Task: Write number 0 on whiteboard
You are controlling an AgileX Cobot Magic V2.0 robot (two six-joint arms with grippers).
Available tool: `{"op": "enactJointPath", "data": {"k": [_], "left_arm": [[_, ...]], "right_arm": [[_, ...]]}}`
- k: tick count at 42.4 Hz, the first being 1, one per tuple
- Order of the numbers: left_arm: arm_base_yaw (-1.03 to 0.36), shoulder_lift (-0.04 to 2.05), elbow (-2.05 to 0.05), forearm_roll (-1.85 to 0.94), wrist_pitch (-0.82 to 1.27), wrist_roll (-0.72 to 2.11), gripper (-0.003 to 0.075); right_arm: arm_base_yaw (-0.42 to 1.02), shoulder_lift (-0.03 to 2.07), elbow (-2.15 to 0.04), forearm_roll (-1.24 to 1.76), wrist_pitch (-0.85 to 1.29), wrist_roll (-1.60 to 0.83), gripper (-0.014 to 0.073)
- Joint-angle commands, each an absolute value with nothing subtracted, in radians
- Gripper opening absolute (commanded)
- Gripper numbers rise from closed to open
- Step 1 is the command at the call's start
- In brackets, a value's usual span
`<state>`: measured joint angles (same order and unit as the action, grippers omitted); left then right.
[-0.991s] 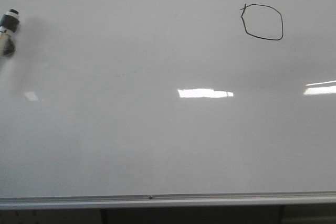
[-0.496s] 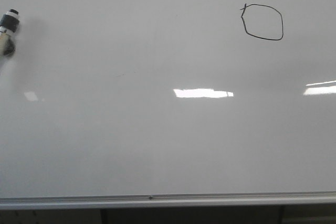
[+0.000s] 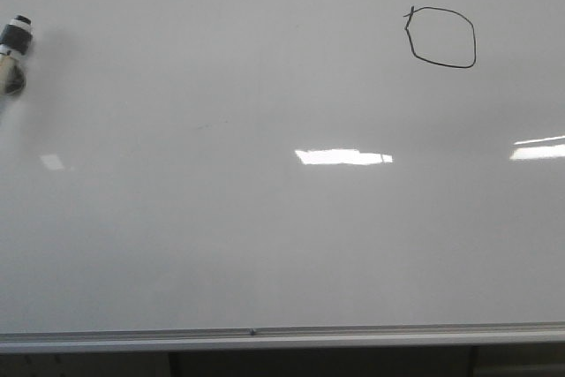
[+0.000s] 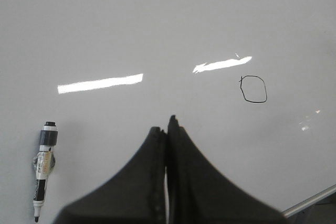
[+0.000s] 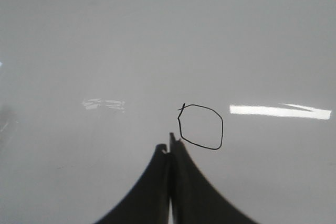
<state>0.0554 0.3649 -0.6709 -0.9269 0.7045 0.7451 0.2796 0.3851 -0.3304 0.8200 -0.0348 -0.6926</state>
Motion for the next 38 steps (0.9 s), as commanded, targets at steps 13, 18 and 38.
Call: {"op": "enactJointPath", "data": {"k": [13,18,38], "left_arm": [[0.057,0.355,-0.661,-0.86,0.572,0.712,-0.002],[0.057,0.28,-0.616,-0.555,0.511,0.418,-0.002],[-0.047,-0.022,-0.195,-0.05,0.075,0.093,-0.002]], "right_arm": [[0.279,0.389,-0.355,0.823,-0.092,-0.693,-0.0069],[0.279,0.389,-0.355,0.823,-0.092,-0.693,-0.0069],[0.279,0.389,-0.354,0.823,-0.091,-0.693,-0.0069]]}}
